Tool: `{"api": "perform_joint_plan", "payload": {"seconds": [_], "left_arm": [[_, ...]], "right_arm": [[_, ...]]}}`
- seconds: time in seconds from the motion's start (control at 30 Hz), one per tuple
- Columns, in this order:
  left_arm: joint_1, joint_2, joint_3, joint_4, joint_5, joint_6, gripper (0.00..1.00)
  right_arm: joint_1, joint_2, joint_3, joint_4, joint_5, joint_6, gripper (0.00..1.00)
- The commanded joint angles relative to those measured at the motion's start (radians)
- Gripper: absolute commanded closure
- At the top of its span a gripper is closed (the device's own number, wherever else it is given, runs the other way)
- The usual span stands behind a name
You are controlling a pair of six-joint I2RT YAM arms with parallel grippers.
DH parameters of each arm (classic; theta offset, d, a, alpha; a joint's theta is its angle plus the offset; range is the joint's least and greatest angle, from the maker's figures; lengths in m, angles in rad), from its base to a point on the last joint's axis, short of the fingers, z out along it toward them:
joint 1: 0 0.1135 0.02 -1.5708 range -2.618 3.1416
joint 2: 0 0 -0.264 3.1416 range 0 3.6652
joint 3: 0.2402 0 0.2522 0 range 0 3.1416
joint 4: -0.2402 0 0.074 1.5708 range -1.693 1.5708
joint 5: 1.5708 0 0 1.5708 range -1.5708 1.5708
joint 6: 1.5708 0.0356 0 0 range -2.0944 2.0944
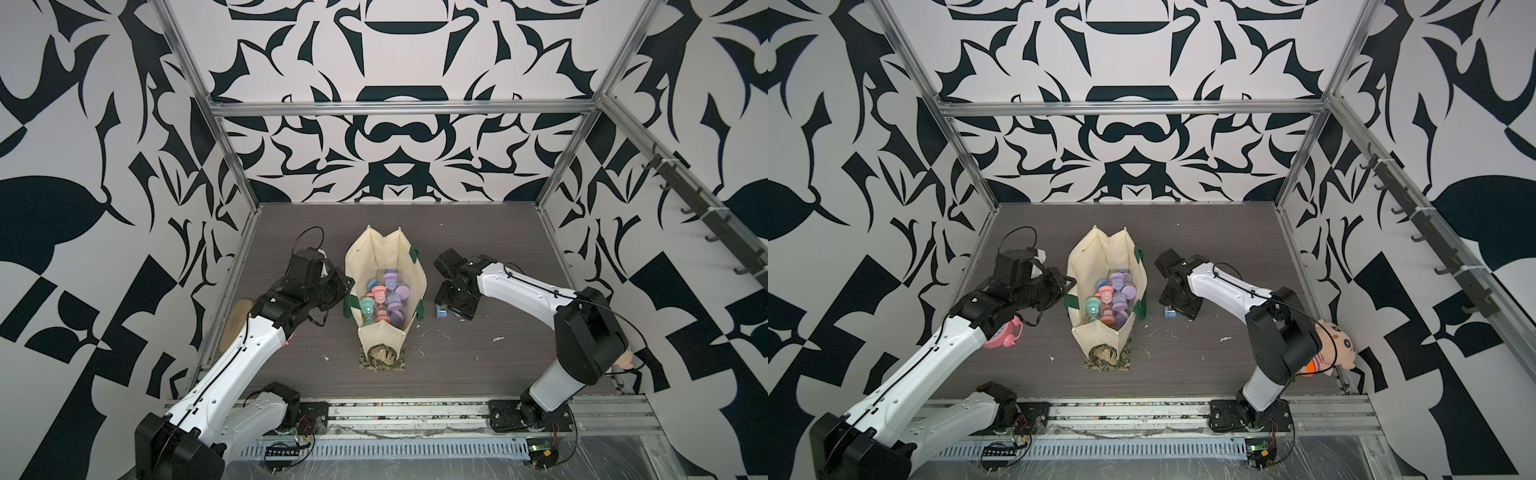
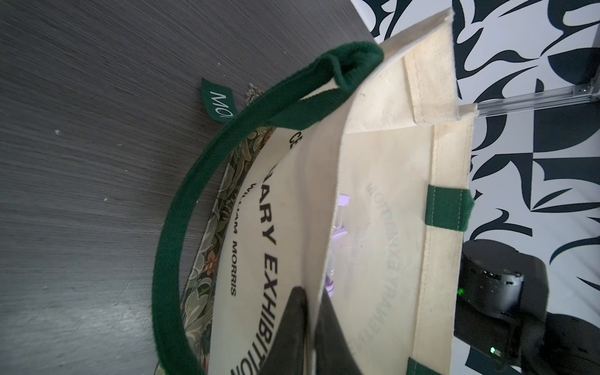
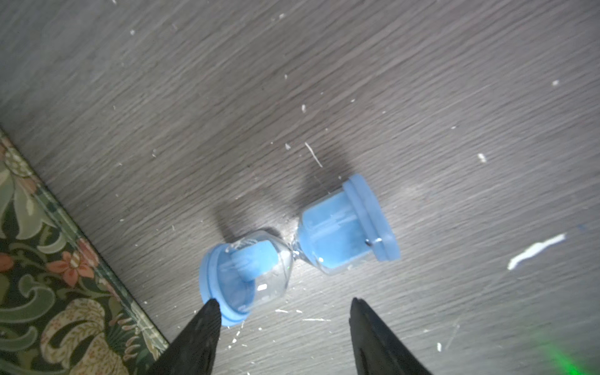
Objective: Put the hourglass into the canvas bag
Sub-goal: Pick up the hourglass from the center of the board.
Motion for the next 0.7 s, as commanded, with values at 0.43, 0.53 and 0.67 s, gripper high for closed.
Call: {"api": "perform_joint_plan", "payload": {"seconds": [0.43,0.53,0.67], "left_arm": [[0.002,0.001,-0.017,0.023,0.019,0.003,0.88],[0.001,0.005,-0.016,0.025,0.018,0.002,0.88],[0.002,0.007,-0.016,0.026,0.018,0.003,0.88]], "right_arm": [[0.025,0.077,-0.029,0.076,-0.046,0.052,0.43],[0.028,0.093,-0.038,0.094,-0.058,0.052,0.46],[0.028,0.105,-0.047,0.099,-0.053,0.046,0.50]]}}
